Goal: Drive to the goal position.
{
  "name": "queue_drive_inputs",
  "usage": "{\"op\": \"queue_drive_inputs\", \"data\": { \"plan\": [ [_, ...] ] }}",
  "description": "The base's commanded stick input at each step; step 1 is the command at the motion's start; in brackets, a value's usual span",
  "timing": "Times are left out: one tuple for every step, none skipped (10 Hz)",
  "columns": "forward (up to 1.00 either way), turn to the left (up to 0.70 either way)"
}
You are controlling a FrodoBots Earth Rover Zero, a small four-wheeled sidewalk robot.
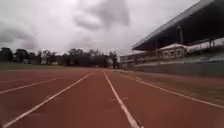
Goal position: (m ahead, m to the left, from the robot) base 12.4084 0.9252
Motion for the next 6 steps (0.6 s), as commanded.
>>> {"op": "queue_drive_inputs", "data": {
  "plan": [
    [0.7, 0.0],
    [0.7, 0.0],
    [0.7, 0.0],
    [0.7, 0.0],
    [0.7, 0.0],
    [0.7, 0.0]
  ]
}}
